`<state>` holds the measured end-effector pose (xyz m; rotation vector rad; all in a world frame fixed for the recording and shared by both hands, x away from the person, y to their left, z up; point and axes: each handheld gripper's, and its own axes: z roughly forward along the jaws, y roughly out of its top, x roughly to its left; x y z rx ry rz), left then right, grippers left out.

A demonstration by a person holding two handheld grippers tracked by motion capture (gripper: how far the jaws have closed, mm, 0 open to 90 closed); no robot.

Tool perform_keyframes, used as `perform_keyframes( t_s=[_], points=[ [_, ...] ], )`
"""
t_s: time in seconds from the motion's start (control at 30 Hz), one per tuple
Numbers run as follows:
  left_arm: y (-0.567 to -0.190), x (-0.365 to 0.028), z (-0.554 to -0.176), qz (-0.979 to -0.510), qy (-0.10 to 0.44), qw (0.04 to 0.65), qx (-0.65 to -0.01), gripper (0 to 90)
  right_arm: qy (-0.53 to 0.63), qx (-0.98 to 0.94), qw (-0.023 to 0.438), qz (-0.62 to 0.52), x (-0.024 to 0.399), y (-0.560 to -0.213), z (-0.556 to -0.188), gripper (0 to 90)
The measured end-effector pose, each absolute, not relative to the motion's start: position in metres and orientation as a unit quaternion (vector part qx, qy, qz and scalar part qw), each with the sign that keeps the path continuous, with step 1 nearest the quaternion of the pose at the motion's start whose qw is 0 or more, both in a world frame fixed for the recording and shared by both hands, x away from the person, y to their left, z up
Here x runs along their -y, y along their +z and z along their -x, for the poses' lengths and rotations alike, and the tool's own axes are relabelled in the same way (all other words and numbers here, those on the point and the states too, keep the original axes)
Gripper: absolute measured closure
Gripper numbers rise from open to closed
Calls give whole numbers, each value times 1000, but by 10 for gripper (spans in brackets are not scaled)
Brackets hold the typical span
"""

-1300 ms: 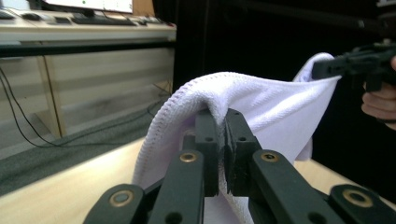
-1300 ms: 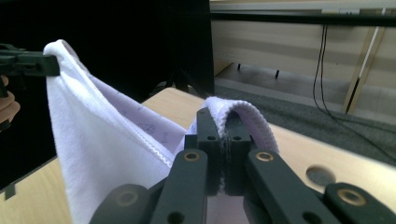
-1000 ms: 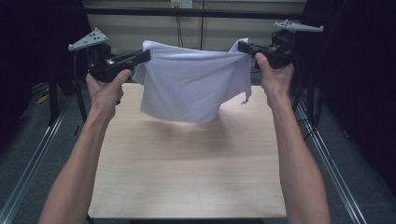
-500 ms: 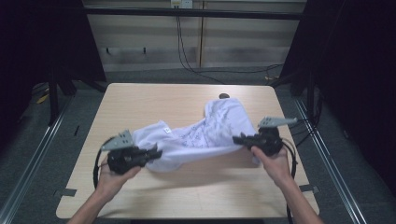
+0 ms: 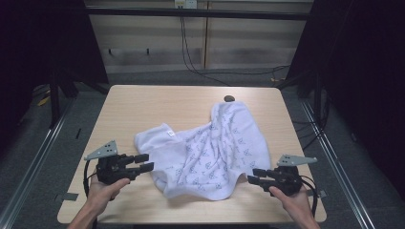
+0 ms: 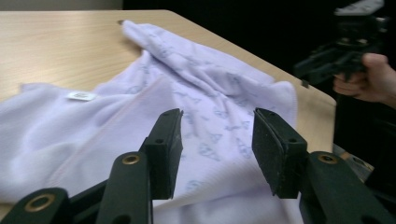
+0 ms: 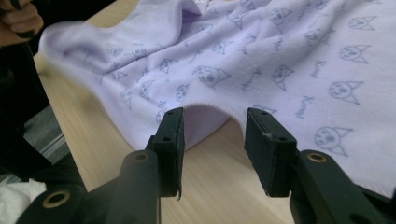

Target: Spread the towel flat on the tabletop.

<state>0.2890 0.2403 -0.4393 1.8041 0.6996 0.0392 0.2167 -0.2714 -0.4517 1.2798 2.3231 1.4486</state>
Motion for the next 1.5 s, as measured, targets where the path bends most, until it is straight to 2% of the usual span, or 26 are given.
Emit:
perform_keyframes(
  t_s=[0.1,0.13,0.23,0.33,0.37,0.4,0.43,0.5,0.57,0.7,0.83,0.87,0.9,0.93,0.97,1.03,1.1,1.17,1.33,1.43,1.5],
  points=[
    [-456,-235,-310,-807,33,502,-308,485,486,-765,57,-419,264,-450,-217,557],
    [-465,-233,-316,-806,50,489,-329,485,486,-765,57,-419,264,-450,-217,557],
    [-488,-220,-333,-829,36,441,-341,469,475,-790,49,-384,230,-455,-229,531],
    [-497,-213,-336,-841,25,423,-337,480,470,-801,43,-368,215,-459,-236,525],
    [-499,-210,-335,-845,34,416,-333,517,470,-804,39,-364,209,-462,-240,519],
    [-499,-209,-335,-850,21,411,-328,630,471,-803,25,-363,205,-465,-244,512],
    [-499,-209,-334,-855,9,410,-316,831,488,-798,-23,-352,199,-472,-250,512],
    [-499,-208,-330,-858,16,405,-315,843,481,-803,-25,-349,196,-475,-251,510],
    [-499,-207,-324,-860,-7,406,-309,850,451,-821,-8,-351,192,-482,-249,490],
    [-499,-204,-309,-860,-21,408,-305,848,410,-834,21,-370,192,-495,-249,444],
    [-499,-202,-301,-861,-29,411,-298,835,399,-840,42,-365,192,-500,-251,481],
    [-499,-201,-300,-860,-33,413,-297,828,396,-840,52,-367,192,-500,-252,539],
    [-500,-200,-300,-860,-39,415,-294,823,383,-847,87,-358,191,-500,-252,708],
    [-500,-199,-299,-858,-44,418,-294,823,383,-847,87,-358,191,-500,-252,708],
    [-501,-198,-299,-857,-48,419,-296,817,369,-850,101,-362,195,-500,-256,868],
    [-501,-196,-297,-858,-49,420,-292,812,370,-847,91,-370,199,-500,-261,873],
    [-501,-190,-292,-861,-49,420,-283,788,358,-842,107,-389,206,-499,-269,878],
    [-499,-182,-287,-864,-53,416,-278,767,361,-833,104,-406,219,-499,-282,881],
    [-496,-162,-271,-871,-94,417,-239,724,358,-811,123,-445,251,-501,-309,882],
    [-487,-161,-266,-865,-97,442,-218,610,338,-805,154,-463,266,-500,-321,880],
    [-482,-170,-270,-852,-94,468,-216,543,343,-796,150,-477,274,-500,-323,867]
  ],
)
